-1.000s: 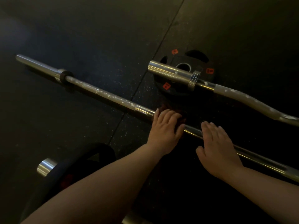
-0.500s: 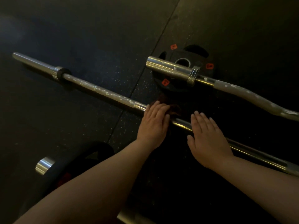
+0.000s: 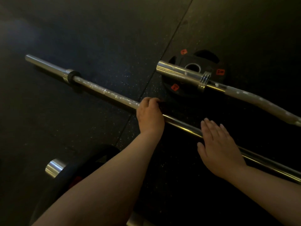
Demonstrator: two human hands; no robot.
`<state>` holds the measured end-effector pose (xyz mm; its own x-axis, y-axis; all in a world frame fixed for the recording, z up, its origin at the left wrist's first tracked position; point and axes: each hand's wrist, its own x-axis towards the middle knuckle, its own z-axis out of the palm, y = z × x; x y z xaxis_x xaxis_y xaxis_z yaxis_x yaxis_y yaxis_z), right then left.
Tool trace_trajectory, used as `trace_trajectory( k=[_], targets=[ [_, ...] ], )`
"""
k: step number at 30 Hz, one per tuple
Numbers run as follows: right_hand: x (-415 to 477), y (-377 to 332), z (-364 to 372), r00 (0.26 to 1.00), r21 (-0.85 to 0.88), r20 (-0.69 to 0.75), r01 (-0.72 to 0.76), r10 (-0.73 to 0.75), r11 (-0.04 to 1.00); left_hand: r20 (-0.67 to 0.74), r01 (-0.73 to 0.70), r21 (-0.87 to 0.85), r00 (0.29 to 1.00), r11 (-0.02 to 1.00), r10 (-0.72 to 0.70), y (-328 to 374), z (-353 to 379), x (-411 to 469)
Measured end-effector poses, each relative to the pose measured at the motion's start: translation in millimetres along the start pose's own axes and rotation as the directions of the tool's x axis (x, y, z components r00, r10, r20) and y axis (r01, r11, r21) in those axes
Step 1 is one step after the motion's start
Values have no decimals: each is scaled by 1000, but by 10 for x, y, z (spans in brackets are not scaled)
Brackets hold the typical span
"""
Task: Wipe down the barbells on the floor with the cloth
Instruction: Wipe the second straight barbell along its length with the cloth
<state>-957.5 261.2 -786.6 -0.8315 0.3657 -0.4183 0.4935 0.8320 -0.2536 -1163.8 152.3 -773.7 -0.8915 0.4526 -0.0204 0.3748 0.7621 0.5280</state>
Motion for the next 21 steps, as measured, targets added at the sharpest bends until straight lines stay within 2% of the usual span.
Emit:
trace_trajectory(
  k=[2,4,5,7,8,9,13,15,16,18,20,21],
  targets=[
    [2,-12,-1,1000,-8,-3,0,0,1000,15,94,-72,996,993,-94,-32,24,54],
    [5,-7,0,1000,-36,5,-5,5,999,103,71,-151,993,986,-55,-30,112,0],
    [7,-11,-3,1000,-49,10,-7,8,999,126,-36,-134,991,990,53,-45,187,-74],
    [15,-15,-3,1000,-56,5,-10,10,998,173,-294,-48,939,955,298,-83,281,-225],
    [18,-13,-3,1000,-50,2,-8,8,999,198,-364,-18,911,931,360,-131,278,-223],
    [24,-14,-6,1000,-43,4,-5,5,999,202,-370,-9,909,929,364,-177,236,-160],
    [21,14,10,1000,-35,-2,8,-8,999,105,-100,-26,989,995,102,-343,114,227],
    [5,16,-2,1000,-30,6,15,-15,999,105,-40,-18,994,999,42,-278,147,209],
    [0,11,-4,1000,-33,9,15,-14,999,125,-55,-33,990,998,58,-219,178,137],
    [-1,-1,-14,1000,-43,8,8,-7,999,183,-207,-65,959,976,216,-173,225,-50],
    [12,4,3,1000,-48,-16,3,-4,999,221,-381,-50,897,923,383,-259,213,-144],
    [17,11,17,1000,-47,-24,6,-7,999,208,-386,-45,898,921,387,-320,190,-104]
  ],
)
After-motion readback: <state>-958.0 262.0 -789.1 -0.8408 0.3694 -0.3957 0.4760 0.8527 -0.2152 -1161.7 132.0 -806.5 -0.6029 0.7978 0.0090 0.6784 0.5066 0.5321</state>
